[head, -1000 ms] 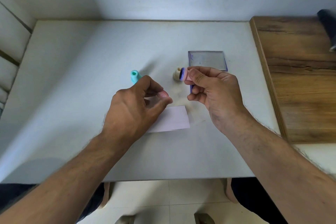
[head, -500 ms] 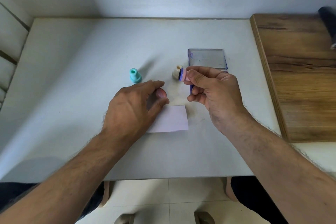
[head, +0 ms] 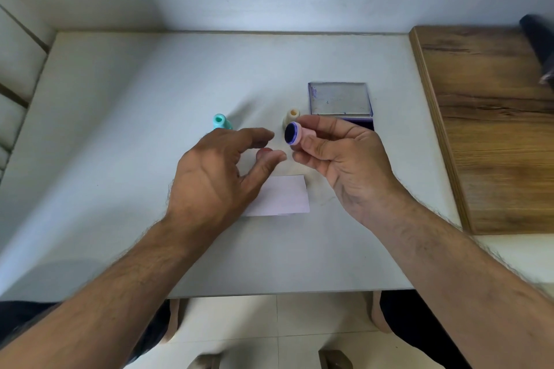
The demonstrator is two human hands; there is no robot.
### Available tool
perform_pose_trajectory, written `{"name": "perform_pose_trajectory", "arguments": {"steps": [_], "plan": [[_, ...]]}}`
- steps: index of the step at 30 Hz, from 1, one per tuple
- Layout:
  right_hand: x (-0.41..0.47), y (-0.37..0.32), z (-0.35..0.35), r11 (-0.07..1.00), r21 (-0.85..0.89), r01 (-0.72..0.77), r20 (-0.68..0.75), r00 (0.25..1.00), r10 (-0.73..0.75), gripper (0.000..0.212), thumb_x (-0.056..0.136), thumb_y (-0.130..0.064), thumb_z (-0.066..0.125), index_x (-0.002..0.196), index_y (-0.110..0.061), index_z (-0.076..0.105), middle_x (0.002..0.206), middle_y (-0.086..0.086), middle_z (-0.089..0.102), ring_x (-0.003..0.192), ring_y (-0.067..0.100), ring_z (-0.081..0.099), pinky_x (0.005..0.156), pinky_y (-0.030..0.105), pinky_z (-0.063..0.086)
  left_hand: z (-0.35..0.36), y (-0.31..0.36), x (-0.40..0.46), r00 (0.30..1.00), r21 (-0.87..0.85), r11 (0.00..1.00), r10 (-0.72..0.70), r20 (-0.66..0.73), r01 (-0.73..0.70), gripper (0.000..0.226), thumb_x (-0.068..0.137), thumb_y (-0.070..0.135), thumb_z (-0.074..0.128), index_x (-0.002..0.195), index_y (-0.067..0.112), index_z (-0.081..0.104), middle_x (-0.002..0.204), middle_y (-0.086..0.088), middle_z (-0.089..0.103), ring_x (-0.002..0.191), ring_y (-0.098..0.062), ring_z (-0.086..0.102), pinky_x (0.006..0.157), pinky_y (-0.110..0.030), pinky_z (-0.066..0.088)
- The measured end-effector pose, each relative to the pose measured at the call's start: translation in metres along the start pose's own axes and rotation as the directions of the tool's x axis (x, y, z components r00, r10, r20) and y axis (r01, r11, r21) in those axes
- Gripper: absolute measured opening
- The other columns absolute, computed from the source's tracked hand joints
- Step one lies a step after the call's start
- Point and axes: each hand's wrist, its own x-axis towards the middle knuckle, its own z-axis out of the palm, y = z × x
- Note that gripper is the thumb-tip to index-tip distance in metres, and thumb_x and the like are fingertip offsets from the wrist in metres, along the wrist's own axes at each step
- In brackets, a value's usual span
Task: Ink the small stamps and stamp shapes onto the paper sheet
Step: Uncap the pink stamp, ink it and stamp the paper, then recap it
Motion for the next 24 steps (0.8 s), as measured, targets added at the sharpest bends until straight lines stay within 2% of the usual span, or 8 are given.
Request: {"name": "perform_pose_trajectory", "arguments": {"steps": [4, 7, 10, 15, 20, 22, 24], "plan": [[-0.004, -0.006, -0.001, 0.981, 0.186, -0.051, 0.056, 0.998, 0.041, 0.023, 0.083, 0.017, 0.056, 0.095, 0.001, 0.068, 0.077, 0.01, 0.072, 0.064, 0.017, 0.068, 0.06, 0.022, 0.056, 0.0, 0.0, -0.002, 0.995, -0.032, 0.995, 0.096, -0.016, -0.097, 0.028, 0.091, 0.049, 0.058, 0.093, 0.024, 0.071, 0.087, 0.012, 0.069, 0.077, -0.004, 0.057, 0.063, -0.01, 0.043], [-0.008, -0.011, -0.004, 0.932, 0.342, -0.117, 0.08, 0.992, 0.096, 0.026, 0.086, 0.018, 0.05, 0.09, -0.002, 0.066, 0.078, 0.009, 0.071, 0.069, 0.015, 0.069, 0.063, 0.022, 0.058, 0.001, 0.003, -0.003, 0.987, -0.052, 0.987, 0.152, -0.059, -0.155, 0.024, 0.091, 0.042, 0.06, 0.086, 0.021, 0.07, 0.08, 0.009, 0.068, 0.074, -0.005, 0.055, 0.062, -0.014, 0.044], [-0.013, -0.016, -0.006, 0.9, 0.414, -0.14, 0.091, 0.99, 0.112, 0.025, 0.082, 0.017, 0.051, 0.087, -0.003, 0.065, 0.077, 0.007, 0.071, 0.071, 0.016, 0.069, 0.065, 0.023, 0.058, 0.002, 0.005, -0.003, 0.98, -0.07, 0.978, 0.191, -0.064, -0.195, 0.025, 0.091, 0.042, 0.059, 0.085, 0.019, 0.07, 0.08, 0.008, 0.068, 0.074, -0.005, 0.055, 0.067, -0.017, 0.045], [-0.022, -0.021, -0.007, 0.862, 0.477, -0.175, 0.167, 0.98, 0.106, 0.016, 0.07, 0.005, 0.059, 0.078, -0.005, 0.069, 0.079, 0.01, 0.071, 0.068, 0.019, 0.069, 0.061, 0.023, 0.058, 0.001, 0.008, -0.002, 0.976, -0.097, 0.972, 0.21, -0.066, -0.215, 0.024, 0.091, 0.039, 0.06, 0.086, 0.019, 0.07, 0.081, 0.008, 0.069, 0.074, -0.006, 0.057, 0.071, -0.021, 0.047], [-0.026, -0.025, -0.007, 0.831, 0.506, -0.229, 0.268, 0.958, 0.1, 0.025, 0.075, 0.006, 0.053, 0.093, -0.005, 0.067, 0.086, 0.011, 0.07, 0.069, 0.018, 0.069, 0.058, 0.022, 0.058, 0.003, 0.007, -0.004, 0.972, -0.091, 0.967, 0.234, -0.037, -0.236, 0.024, 0.091, 0.039, 0.06, 0.086, 0.017, 0.071, 0.082, 0.007, 0.07, 0.074, -0.007, 0.058, 0.072, -0.021, 0.047], [-0.024, -0.025, -0.006, 0.844, 0.493, -0.214, 0.24, 0.965, 0.105, 0.025, 0.073, 0.005, 0.058, 0.092, -0.003, 0.071, 0.087, 0.011, 0.07, 0.069, 0.017, 0.07, 0.059, 0.022, 0.058, 0.004, 0.006, -0.003, 0.97, -0.083, 0.966, 0.243, -0.031, -0.244, 0.024, 0.091, 0.039, 0.061, 0.086, 0.017, 0.071, 0.082, 0.007, 0.07, 0.074, -0.009, 0.059, 0.072, -0.021, 0.047], [-0.018, -0.024, -0.008, 0.906, 0.407, -0.117, 0.141, 0.988, 0.064, 0.02, 0.072, 0.003, 0.066, 0.09, -0.004, 0.07, 0.083, 0.009, 0.072, 0.068, 0.017, 0.071, 0.062, 0.023, 0.059, 0.004, 0.005, -0.003, 0.969, -0.081, 0.966, 0.243, -0.032, -0.245, 0.024, 0.091, 0.038, 0.061, 0.086, 0.017, 0.071, 0.082, 0.007, 0.07, 0.074, -0.009, 0.058, 0.071, -0.021, 0.047]]}}
